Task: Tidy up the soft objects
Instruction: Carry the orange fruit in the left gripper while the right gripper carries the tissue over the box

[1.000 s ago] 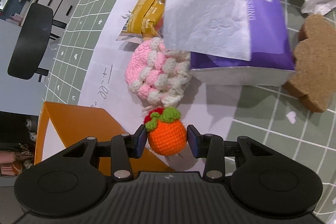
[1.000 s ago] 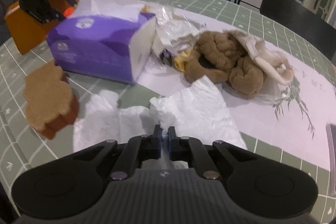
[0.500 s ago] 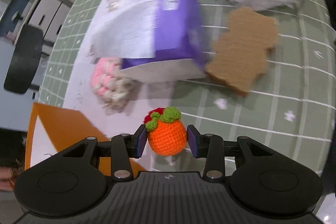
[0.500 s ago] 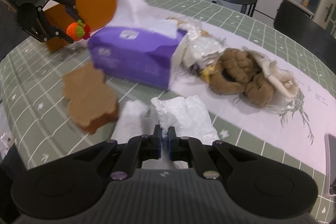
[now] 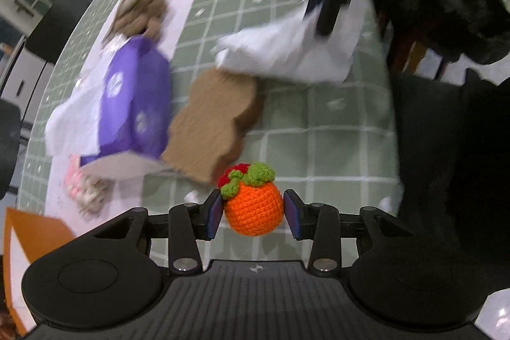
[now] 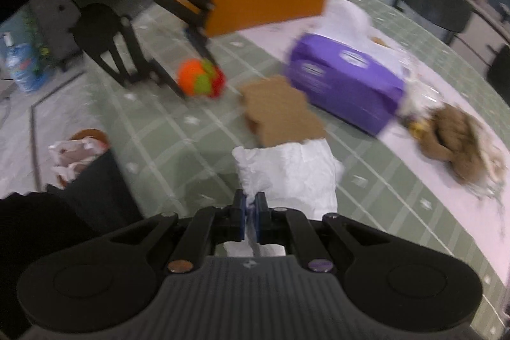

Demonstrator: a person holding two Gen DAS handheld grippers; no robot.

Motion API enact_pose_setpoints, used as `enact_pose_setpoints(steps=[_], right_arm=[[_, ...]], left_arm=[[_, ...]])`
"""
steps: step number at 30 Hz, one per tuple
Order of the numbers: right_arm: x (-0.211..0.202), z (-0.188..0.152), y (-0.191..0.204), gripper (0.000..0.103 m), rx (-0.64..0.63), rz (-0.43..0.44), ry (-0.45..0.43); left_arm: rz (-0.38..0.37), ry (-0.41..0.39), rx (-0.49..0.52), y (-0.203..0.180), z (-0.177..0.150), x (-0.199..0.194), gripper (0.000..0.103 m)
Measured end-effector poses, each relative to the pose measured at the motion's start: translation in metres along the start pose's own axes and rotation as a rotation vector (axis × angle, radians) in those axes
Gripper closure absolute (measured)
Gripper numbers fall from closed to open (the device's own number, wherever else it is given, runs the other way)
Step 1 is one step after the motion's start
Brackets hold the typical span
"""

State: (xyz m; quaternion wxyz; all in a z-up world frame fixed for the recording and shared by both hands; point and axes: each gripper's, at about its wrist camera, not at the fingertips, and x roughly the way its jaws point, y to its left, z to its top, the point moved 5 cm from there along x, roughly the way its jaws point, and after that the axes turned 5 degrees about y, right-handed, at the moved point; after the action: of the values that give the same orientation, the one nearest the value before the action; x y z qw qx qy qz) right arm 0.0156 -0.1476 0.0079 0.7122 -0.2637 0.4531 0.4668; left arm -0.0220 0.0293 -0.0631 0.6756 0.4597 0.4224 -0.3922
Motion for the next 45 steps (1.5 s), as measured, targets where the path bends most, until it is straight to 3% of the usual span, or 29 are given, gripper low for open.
enact_pose_setpoints(steps=[4, 9, 26, 33, 38, 45], right_arm=[[0.003, 0.024, 0.024, 0.100, -0.041, 0.043, -0.024], [-0.002, 0.059, 0.044, 0.100, -0.107, 0.057, -0.057], [-0.089, 0.200, 0.058, 0.101, -0.253, -0.132, -0.229], [-0.120, 0.258, 0.059, 0.101, -0.301, -0.190, -0.291], [-0.125, 0.296, 0.056, 0.101, -0.319, -0.204, -0.328], [-0.105, 0.336, 0.051, 0.101, -0.310, -0.180, -0.347]], left_arm=[[-0.028, -0.050, 0.006, -0.015, 0.002, -0.012, 0.056], [0.011, -0.087, -0.018, -0.016, -0.006, -0.033, 0.056], [0.237, -0.166, -0.161, 0.067, -0.030, -0.156, 0.056], [0.342, -0.163, -0.228, 0.106, -0.041, -0.196, 0.056], [0.385, -0.167, -0.295, 0.129, -0.059, -0.208, 0.056], [0.384, -0.143, -0.387, 0.153, -0.092, -0.197, 0.056]])
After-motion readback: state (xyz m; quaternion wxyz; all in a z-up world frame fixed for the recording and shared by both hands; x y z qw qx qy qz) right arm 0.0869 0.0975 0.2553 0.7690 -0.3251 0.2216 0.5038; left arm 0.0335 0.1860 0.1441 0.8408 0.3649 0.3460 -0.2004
